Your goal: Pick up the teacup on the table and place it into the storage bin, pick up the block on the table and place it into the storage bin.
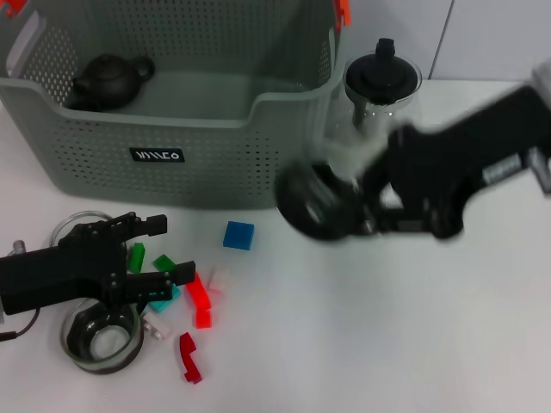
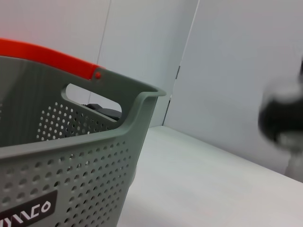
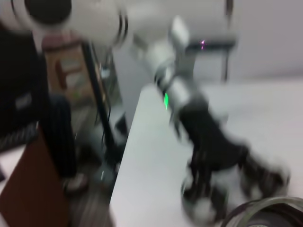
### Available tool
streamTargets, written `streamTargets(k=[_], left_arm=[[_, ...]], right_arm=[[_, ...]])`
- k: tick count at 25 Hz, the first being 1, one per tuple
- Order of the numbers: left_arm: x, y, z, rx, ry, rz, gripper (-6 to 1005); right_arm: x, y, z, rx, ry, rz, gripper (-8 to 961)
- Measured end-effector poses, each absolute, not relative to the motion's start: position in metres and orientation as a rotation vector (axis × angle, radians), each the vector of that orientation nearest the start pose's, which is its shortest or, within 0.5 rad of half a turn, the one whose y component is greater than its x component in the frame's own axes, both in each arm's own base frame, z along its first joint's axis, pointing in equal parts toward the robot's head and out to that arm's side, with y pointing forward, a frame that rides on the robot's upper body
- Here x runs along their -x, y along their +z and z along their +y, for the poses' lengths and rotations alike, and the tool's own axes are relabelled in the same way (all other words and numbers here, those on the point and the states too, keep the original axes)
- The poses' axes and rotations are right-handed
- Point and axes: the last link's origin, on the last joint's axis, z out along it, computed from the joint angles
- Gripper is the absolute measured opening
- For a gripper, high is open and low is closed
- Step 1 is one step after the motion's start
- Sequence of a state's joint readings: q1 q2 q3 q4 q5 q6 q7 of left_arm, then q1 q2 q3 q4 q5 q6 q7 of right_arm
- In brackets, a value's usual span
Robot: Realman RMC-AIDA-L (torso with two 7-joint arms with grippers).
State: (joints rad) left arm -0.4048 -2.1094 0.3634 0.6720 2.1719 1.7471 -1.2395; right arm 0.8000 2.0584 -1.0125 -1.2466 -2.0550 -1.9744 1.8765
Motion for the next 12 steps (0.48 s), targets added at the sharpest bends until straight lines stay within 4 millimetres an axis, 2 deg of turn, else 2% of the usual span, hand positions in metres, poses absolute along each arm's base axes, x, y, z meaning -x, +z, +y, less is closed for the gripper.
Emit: streamTargets(k=[4,7,12], left_arm=[[0.308,0.016,0.271,2.613,-0.799,-0.69,940],[0.308,0.016,0.272,2.613,-0.799,-0.69,940],[0.306,0.016,0.274,2.617,-0.805,-0.68,939]], right_arm=[[-0.062,0.063,0.35,3.182,0.518,-0.025,55],[-0.037,0.076,0.37,3.056,0.695,0.022,55],[-0.005,0.074,0.414,2.916,0.767,0.148,56]])
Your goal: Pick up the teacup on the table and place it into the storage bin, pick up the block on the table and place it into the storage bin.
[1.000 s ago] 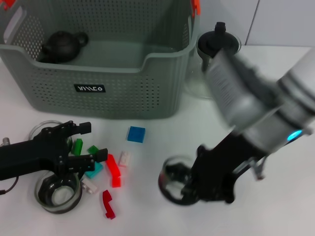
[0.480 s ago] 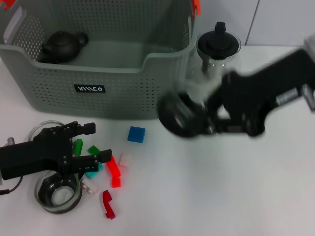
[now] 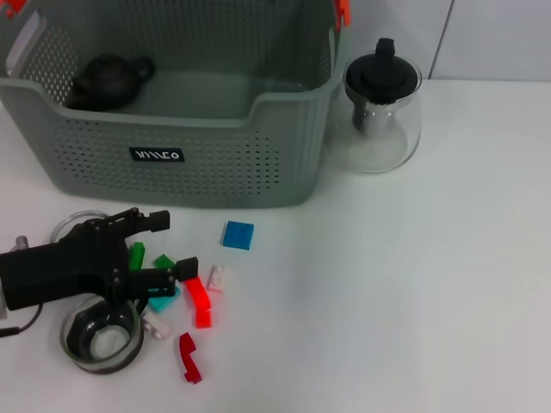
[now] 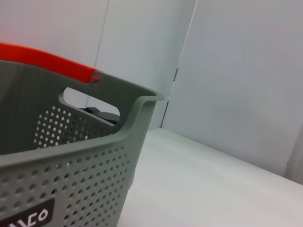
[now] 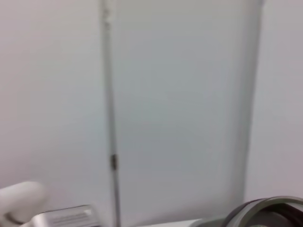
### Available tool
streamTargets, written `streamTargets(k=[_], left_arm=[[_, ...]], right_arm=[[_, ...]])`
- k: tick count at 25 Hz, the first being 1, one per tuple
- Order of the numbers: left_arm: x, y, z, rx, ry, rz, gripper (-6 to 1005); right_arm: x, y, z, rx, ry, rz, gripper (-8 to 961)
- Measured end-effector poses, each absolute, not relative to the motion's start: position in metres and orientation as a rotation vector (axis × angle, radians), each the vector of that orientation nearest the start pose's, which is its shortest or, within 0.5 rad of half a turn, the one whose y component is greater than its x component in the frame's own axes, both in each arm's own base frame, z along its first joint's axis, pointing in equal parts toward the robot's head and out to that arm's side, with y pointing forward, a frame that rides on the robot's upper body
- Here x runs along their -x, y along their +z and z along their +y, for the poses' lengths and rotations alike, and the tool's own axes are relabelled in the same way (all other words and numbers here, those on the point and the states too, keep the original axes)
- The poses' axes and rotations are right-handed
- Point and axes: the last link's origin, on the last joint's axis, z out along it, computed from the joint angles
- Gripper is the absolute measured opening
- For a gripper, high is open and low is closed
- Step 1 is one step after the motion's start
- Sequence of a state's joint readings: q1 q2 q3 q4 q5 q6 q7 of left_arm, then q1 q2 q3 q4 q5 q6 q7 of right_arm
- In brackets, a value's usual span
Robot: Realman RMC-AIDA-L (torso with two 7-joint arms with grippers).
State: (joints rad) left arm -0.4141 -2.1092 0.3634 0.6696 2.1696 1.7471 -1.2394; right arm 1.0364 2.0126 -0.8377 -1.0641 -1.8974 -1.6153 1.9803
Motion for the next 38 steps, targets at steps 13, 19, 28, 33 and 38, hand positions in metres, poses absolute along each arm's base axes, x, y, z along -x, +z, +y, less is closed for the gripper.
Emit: streamTargets(k=[13,19,28,33,38], left_arm=[[0.304,0.015,0.276,2.617,-0.817,-0.681,939],[0.305,0.015,0.276,2.612,-0.815,-0.682,939],[0.302,0.012,0.28,2.615,-0.822,-0.685,939],[0.3,0.011,0.282,2.618,-0.83,-0.68,939],[0.297,0.01,0.284,2.622,-0.84,-0.678,939]], right_arm=[[0.023,-0.033,0.481,2.691,0.327,0.116,56],[0.019,-0.081,0.482,2.603,0.157,-0.022,56],[-0.01,-0.09,0.484,2.568,0.075,0.017,55],[-0.027,-0.092,0.484,2.56,0.042,0.037,55],[-0.035,-0.094,0.482,2.562,0.031,0.053,55]])
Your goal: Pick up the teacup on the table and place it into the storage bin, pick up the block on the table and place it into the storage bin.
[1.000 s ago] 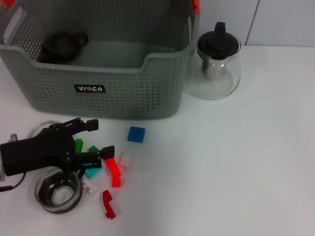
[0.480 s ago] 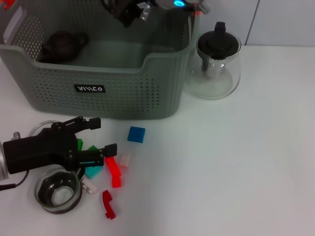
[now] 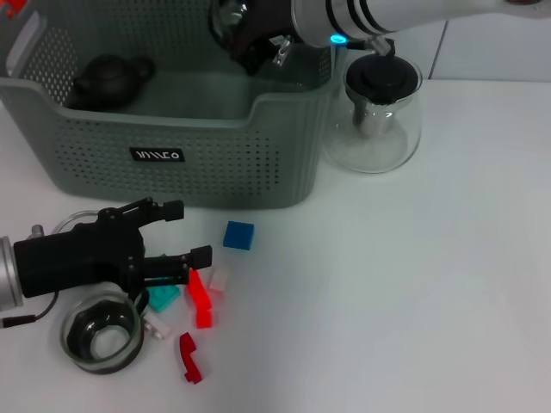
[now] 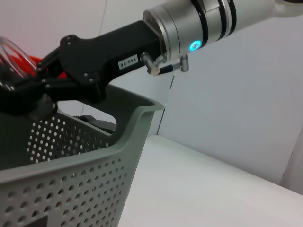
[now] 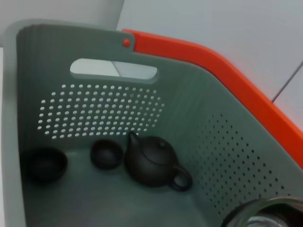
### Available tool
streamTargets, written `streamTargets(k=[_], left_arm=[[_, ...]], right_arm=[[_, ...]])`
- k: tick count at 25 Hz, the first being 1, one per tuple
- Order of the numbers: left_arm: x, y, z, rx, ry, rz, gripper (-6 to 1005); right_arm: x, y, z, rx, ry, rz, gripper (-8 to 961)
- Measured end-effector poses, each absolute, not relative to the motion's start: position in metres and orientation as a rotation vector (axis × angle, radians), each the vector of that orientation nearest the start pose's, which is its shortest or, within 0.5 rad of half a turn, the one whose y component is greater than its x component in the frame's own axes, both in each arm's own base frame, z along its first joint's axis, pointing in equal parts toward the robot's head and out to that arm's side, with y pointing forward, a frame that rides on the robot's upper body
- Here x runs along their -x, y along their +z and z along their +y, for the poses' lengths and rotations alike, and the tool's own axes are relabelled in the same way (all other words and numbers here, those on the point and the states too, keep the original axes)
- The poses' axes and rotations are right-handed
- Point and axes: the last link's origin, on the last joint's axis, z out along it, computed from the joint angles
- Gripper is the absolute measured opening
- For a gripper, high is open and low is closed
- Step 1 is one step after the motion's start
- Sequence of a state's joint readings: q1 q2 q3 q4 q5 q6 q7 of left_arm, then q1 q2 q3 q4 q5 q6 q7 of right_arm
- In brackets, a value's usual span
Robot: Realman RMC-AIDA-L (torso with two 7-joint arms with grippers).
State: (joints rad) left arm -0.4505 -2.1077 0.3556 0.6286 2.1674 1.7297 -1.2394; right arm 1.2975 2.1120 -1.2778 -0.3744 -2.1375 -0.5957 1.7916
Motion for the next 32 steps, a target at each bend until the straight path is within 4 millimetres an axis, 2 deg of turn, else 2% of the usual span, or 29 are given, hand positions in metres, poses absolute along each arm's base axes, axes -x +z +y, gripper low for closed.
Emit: streamTargets(k=[26,32], left_arm=[[0.297,0.006,0.287,2.624,-0.827,-0.683,938],[0.296,0.006,0.288,2.625,-0.827,-0.681,938]], right_arm=[[-0.054,-0.1,0.473,2.612,0.011,0.113,55],[-0.056,-0.099,0.473,2.608,0.012,0.117,185]])
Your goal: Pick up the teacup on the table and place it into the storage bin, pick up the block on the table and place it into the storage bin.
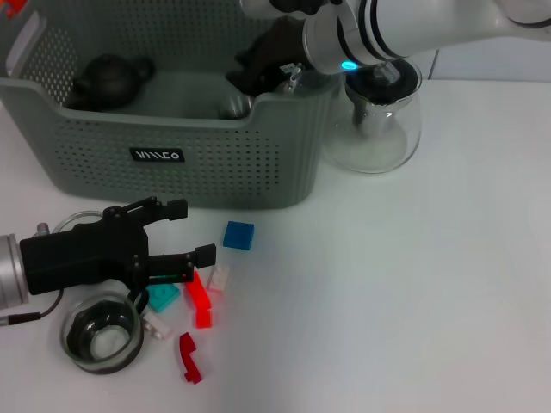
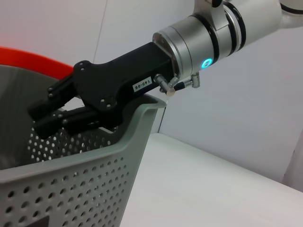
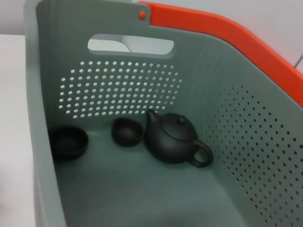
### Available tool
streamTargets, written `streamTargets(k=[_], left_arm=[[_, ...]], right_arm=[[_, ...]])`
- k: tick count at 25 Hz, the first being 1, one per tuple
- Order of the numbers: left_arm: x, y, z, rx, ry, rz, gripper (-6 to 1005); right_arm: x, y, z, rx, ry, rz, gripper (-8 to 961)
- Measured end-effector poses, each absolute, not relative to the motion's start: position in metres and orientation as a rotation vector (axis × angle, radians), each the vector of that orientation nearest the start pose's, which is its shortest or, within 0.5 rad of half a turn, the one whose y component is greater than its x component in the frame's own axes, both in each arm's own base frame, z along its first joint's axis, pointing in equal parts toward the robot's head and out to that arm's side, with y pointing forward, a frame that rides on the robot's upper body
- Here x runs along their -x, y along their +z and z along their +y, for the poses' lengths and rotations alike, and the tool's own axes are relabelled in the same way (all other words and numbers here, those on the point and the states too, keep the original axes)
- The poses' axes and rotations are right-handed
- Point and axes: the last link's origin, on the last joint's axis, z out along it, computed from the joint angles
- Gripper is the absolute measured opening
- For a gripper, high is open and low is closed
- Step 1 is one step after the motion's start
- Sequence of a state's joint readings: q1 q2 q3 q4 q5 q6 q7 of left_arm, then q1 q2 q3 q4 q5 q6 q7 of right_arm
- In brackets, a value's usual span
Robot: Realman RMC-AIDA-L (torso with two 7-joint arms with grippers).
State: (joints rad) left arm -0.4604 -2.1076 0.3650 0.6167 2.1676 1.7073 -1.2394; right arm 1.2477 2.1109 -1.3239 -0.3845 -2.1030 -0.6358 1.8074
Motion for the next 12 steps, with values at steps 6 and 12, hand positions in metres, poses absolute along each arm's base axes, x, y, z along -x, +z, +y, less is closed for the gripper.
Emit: streamTargets(k=[6,12], left_arm=[[0.296,0.007,0.287,2.627,-0.833,-0.679,938],[0.295,0.008,0.287,2.627,-0.838,-0.677,938]], right_arm=[[-0.056,-0.098,0.474,2.606,0.012,0.116,363],[-0.048,-0.087,0.473,2.603,0.094,0.099,498]])
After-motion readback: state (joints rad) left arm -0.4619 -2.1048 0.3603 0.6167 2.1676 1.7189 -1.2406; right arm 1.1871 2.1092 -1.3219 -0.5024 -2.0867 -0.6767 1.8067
